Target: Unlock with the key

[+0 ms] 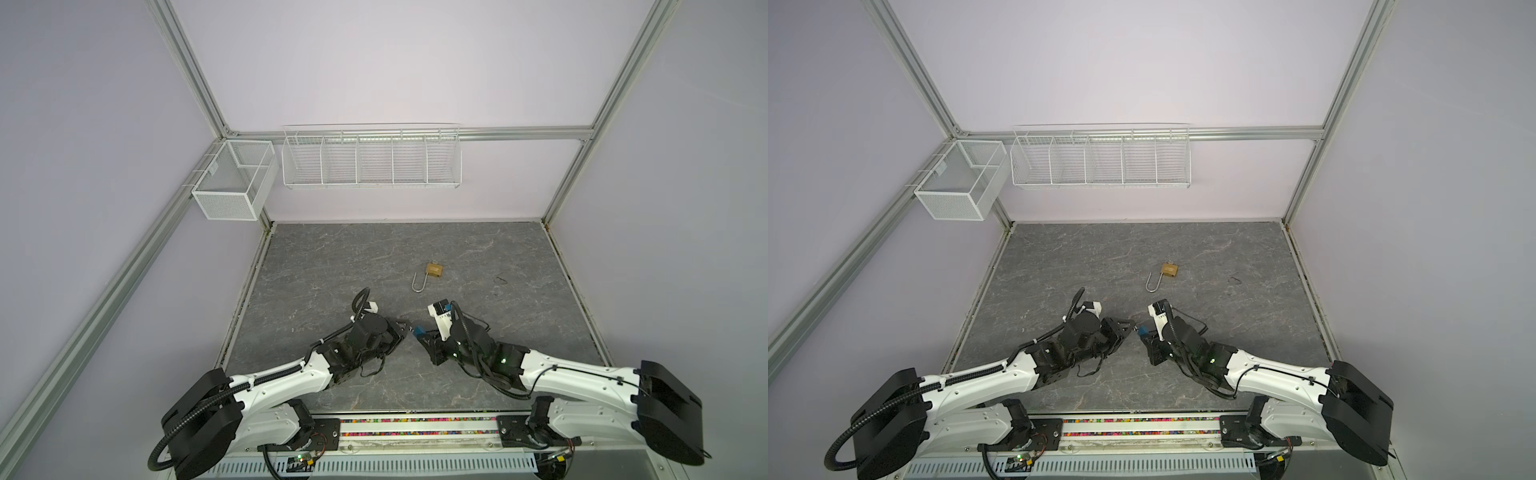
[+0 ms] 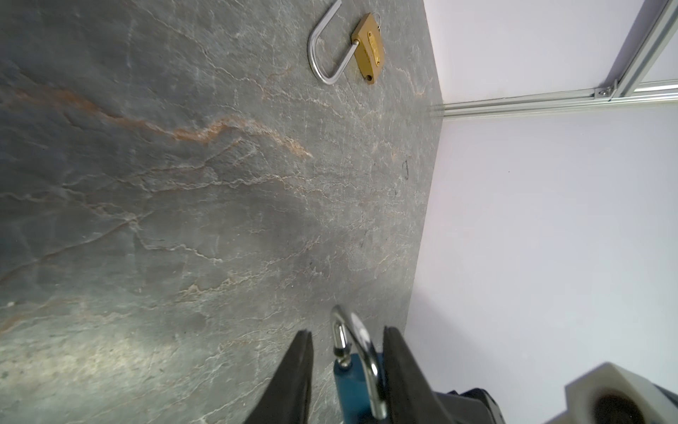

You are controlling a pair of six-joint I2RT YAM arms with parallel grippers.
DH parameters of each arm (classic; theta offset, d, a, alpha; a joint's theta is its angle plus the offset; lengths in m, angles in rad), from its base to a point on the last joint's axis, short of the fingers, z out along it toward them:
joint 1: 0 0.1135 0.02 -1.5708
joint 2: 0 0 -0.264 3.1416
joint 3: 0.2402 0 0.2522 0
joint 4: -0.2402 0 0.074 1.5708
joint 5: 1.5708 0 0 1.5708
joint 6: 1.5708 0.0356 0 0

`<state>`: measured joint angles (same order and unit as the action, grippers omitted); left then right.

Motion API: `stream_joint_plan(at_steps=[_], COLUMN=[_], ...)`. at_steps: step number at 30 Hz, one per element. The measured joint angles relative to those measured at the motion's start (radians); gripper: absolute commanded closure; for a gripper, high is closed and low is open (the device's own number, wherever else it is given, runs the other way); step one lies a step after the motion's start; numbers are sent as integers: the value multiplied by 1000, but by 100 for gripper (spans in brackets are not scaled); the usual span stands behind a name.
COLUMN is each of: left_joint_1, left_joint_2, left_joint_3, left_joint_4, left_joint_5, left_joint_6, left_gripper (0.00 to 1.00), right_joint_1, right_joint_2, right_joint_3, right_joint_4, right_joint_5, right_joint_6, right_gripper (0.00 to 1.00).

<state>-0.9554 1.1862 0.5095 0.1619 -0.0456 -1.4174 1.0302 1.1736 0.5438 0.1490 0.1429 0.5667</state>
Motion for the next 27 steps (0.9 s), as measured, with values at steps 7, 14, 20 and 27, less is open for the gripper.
stream_joint_plan(at_steps=[7, 14, 20, 27], left_joint_1=[1, 2, 2, 1], left_joint_2=[2, -19, -11, -42], left_joint_3=[26, 25, 25, 11], left_joint_4=[-47, -72, -53, 55], left_joint_5=[26, 28, 27, 41], left_joint_6=[13, 13, 33, 191], left_gripper=[93, 98, 100, 100], right_joint_1=[0, 0, -25, -85], right_joint_2=[0, -23, -76, -195], right_joint_3=[2, 3, 1, -19], right_joint_4=[-14, -23, -34, -4], right_joint_5=[19, 13, -29, -141], right_joint_6=[-3, -2, 13, 55], right_gripper=[94, 94, 94, 94])
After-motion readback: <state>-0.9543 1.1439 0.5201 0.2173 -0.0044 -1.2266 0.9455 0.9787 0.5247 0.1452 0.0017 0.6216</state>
